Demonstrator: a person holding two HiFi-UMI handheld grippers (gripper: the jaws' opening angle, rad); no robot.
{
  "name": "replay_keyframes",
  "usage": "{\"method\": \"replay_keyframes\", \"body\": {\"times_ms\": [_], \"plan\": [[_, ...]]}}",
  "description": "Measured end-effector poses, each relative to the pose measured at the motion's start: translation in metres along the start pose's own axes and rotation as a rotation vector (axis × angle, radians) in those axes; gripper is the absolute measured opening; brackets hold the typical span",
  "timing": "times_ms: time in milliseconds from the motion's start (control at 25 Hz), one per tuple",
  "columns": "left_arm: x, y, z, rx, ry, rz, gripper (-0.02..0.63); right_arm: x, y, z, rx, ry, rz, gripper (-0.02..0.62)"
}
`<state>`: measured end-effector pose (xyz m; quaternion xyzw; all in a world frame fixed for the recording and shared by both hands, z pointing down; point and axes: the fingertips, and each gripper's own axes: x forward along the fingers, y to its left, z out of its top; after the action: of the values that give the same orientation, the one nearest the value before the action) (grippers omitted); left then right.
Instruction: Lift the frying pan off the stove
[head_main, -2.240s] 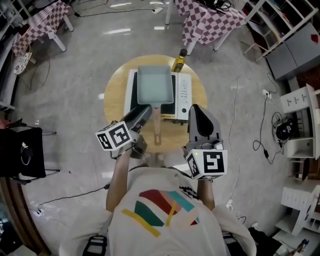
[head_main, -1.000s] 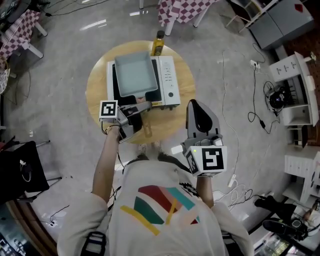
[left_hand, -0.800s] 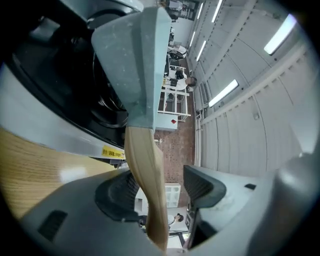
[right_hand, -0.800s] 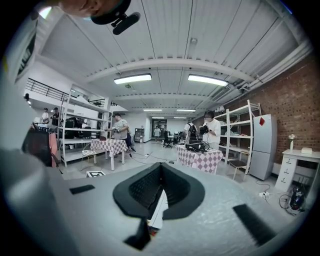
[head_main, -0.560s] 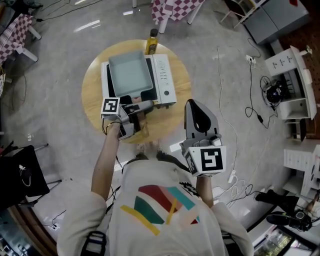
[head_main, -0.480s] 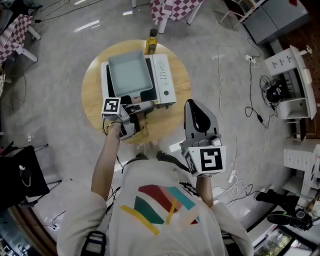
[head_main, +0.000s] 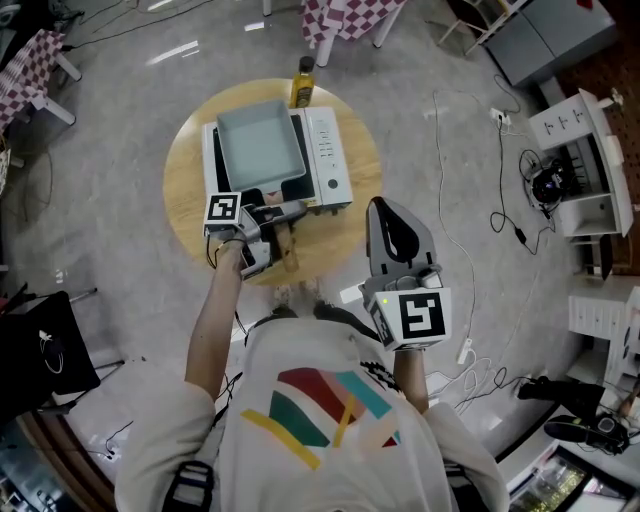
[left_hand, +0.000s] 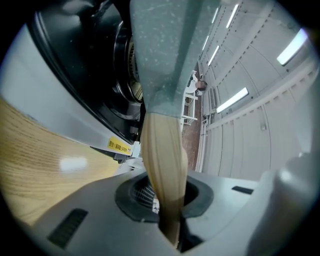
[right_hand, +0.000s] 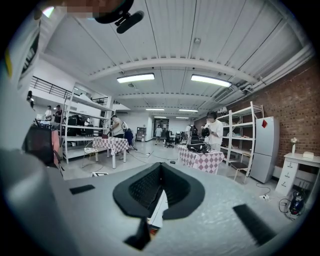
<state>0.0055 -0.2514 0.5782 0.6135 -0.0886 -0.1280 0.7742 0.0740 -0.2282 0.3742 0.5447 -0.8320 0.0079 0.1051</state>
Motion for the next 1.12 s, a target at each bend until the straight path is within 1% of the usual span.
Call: {"method": "replay_keyframes", "body": {"times_ms": [120, 200, 560, 720, 1120], "plan": [[0.0002, -0.0029, -0.0004, 0.008, 0.003, 0.003, 0.021, 0.0007, 0.0021, 0.0009, 0.002, 0.003, 0.006, -0.003], [-0.0001, -0.0024, -0.0002, 0.019, 0.007, 0.006, 0.013, 0.0007, 0.0025, 0.0009, 0.004, 0.002, 0.007, -0.003], [-0.0008, -0.0004, -0.0011, 0.016, 0.016, 0.023, 0.009, -0.0010, 0.0011, -0.0037, 0.008, 0.009, -0.001, -0.003], [-0.0003, -0.0016, 0.0001, 0.013, 0.011, -0.004, 0.010, -0.0018, 0.0010, -0.0049, 0.008, 0.010, -0.003, -0.003], [-0.0005, -0.0030, -0.0009, 0.018, 0.015, -0.009, 0.008, -0.0015, 0.0038, -0.0045, 0.004, 0.013, 0.005, -0.003]]}}
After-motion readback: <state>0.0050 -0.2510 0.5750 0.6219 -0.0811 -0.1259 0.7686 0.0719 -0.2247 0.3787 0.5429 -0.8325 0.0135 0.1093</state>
